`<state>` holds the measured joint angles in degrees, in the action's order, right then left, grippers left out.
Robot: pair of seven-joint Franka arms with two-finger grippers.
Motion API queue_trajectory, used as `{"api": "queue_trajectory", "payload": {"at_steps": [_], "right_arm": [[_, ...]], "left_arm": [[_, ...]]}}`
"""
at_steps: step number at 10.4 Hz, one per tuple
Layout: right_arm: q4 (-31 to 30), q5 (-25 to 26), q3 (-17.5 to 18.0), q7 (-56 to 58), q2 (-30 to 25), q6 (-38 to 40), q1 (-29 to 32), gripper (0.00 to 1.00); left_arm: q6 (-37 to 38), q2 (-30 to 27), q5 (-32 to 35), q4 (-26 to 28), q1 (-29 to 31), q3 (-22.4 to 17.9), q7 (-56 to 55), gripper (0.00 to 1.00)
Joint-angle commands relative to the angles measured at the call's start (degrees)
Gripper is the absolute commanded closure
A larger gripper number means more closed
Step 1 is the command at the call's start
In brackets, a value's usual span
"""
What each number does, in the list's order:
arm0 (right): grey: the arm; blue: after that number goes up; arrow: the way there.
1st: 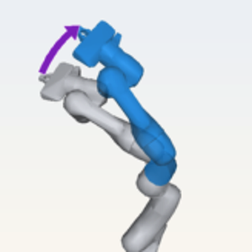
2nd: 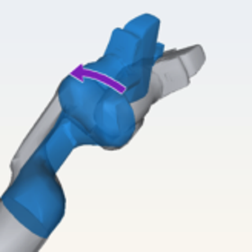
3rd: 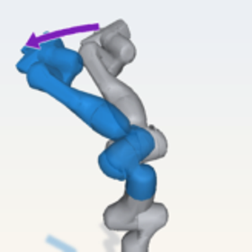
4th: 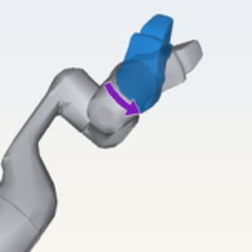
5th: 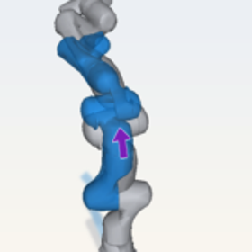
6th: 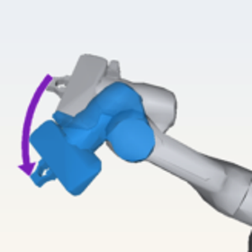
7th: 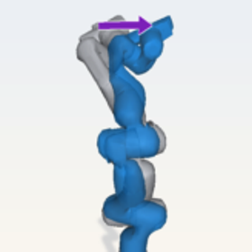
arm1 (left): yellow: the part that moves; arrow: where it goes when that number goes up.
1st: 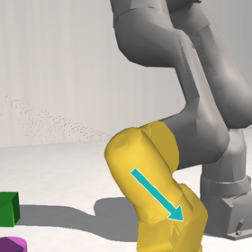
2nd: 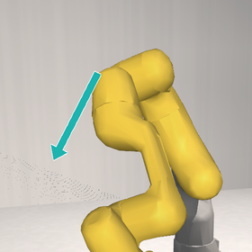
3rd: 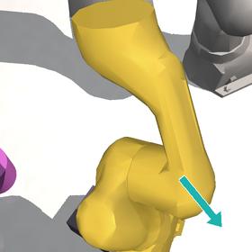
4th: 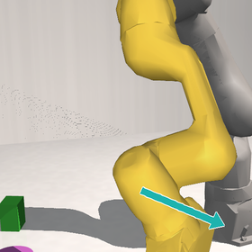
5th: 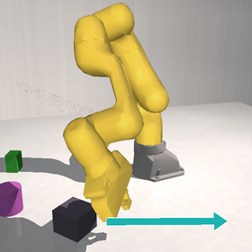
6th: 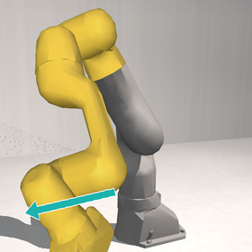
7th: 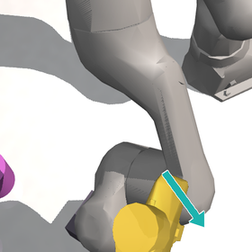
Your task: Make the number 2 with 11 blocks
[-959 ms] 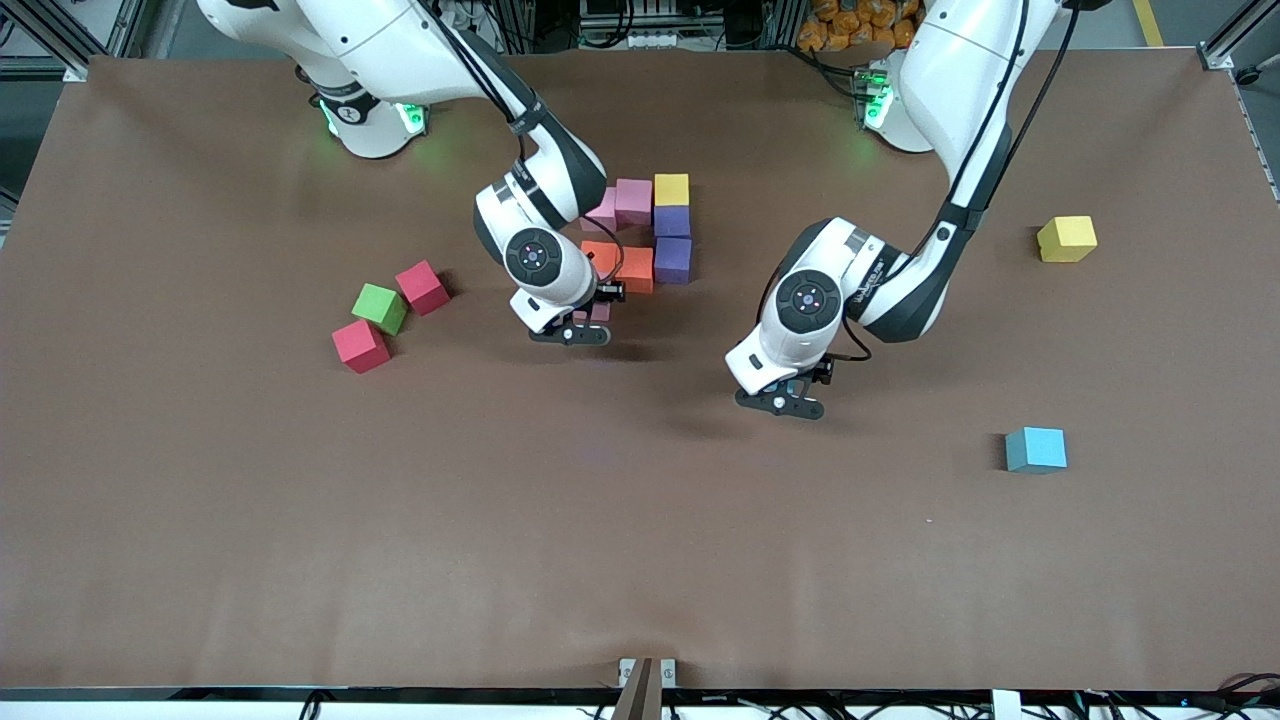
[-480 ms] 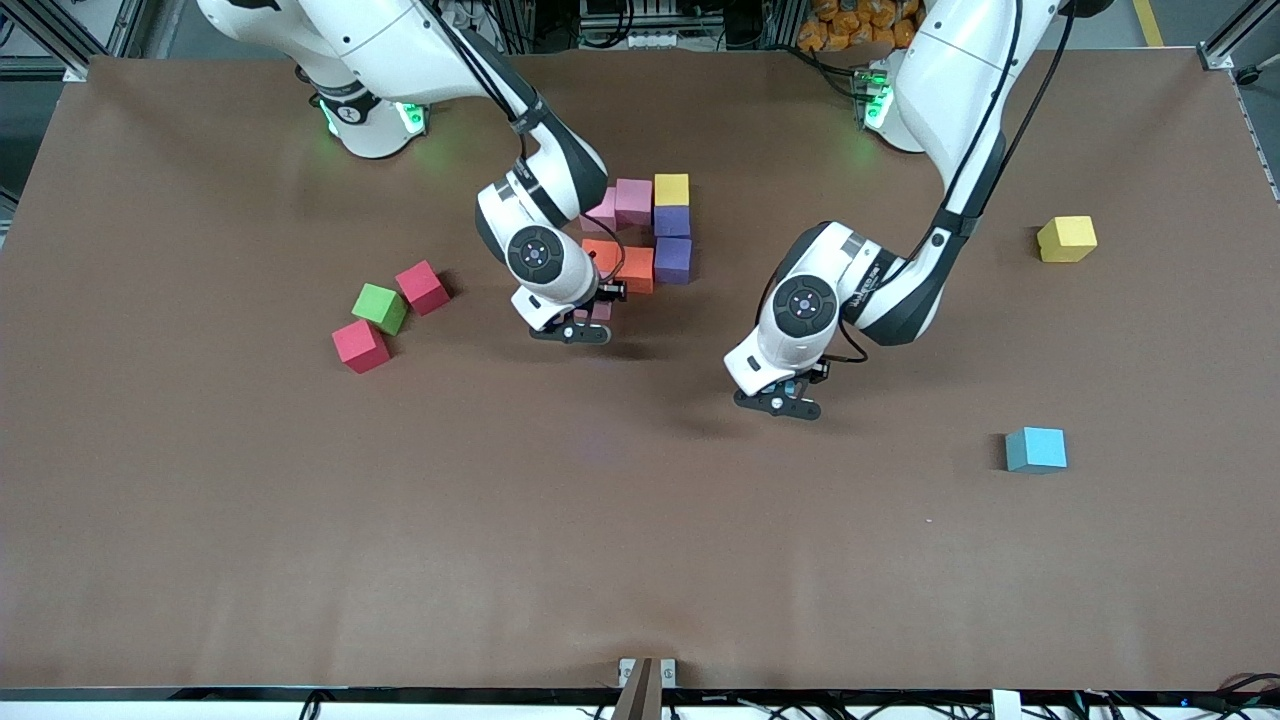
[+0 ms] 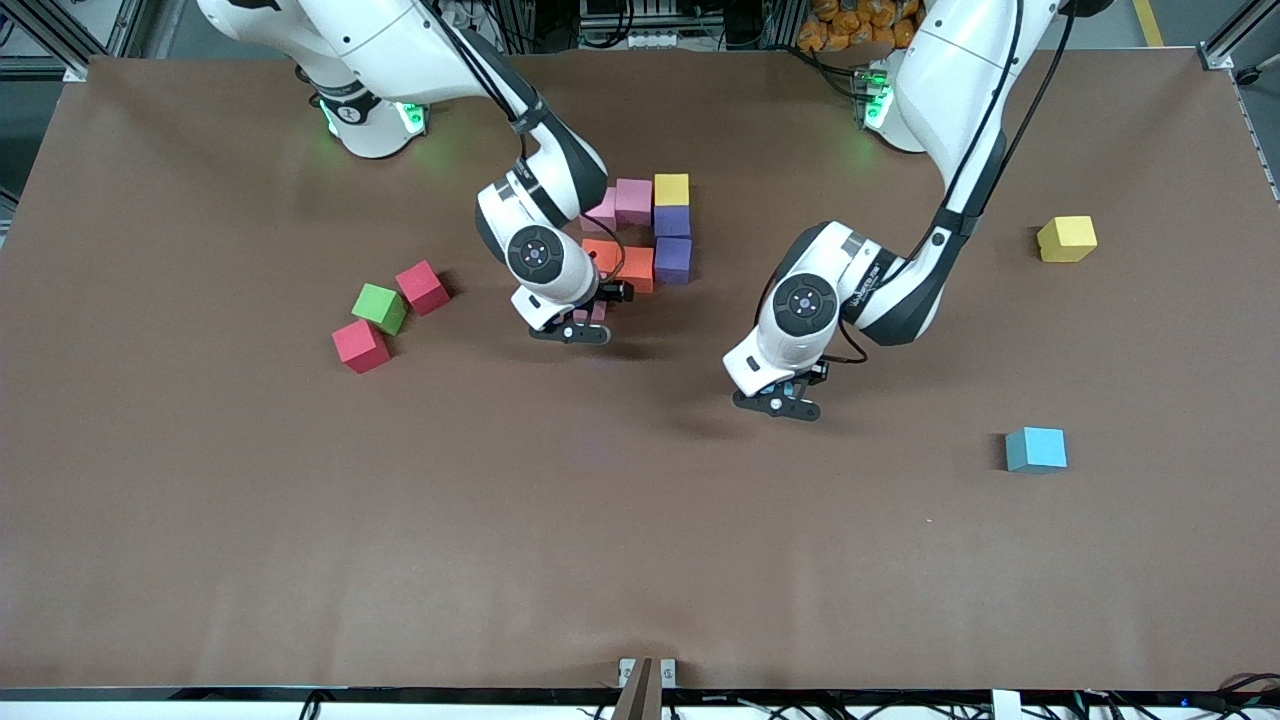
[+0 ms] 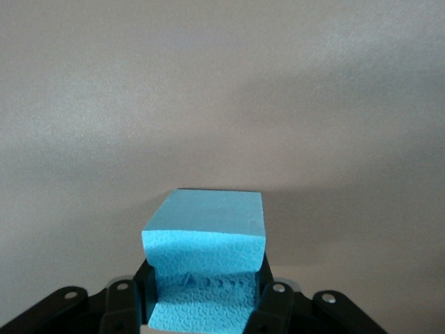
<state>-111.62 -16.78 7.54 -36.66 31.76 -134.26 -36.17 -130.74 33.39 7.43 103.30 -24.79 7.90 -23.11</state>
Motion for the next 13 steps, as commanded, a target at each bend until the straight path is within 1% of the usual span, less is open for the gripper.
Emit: {"api": "queue_trajectory", "payload": {"at_steps": [1,3,7,9,11,12,13], "right_arm": [[-0.62,0.69,0.37,-1.57,-1.18,-0.13,0.66,0.00],[-0.44,0.34,0.37,-3.94,-1.18,-0.74,0.66,0.00],[-0.35,1.13,-0.07,-2.55,-1.70,-0.83,1.27,0.00],[-0.35,2.79,-0.33,0.26,-2.93,-0.83,3.29,0.00],[0.52,5.78,-0.68,0.45,-3.90,-0.75,5.92,0.00],[1.13,6.23,-2.42,0.45,-4.95,-0.74,6.55,0.00],[1.58,6.23,-5.05,0.88,-6.18,-0.14,6.55,0.00]], "left_arm": [[0.13,-1.22,0.40,-1.68,-1.48,0.01,-0.97,0.69],[0.48,-1.40,0.39,-2.40,-1.93,-0.08,-1.06,0.68],[1.45,-2.45,0.39,-2.40,-2.01,-0.08,-0.97,0.68],[1.63,-2.54,0.48,-2.40,-1.93,-0.16,-0.97,0.67],[2.42,-2.80,0.48,-2.40,-2.01,-0.17,-0.89,0.67],[2.42,-2.89,0.48,-2.48,-2.01,-0.17,-0.89,0.67],[2.42,-2.98,0.48,-2.66,-2.01,-0.08,-0.80,0.67]]}}
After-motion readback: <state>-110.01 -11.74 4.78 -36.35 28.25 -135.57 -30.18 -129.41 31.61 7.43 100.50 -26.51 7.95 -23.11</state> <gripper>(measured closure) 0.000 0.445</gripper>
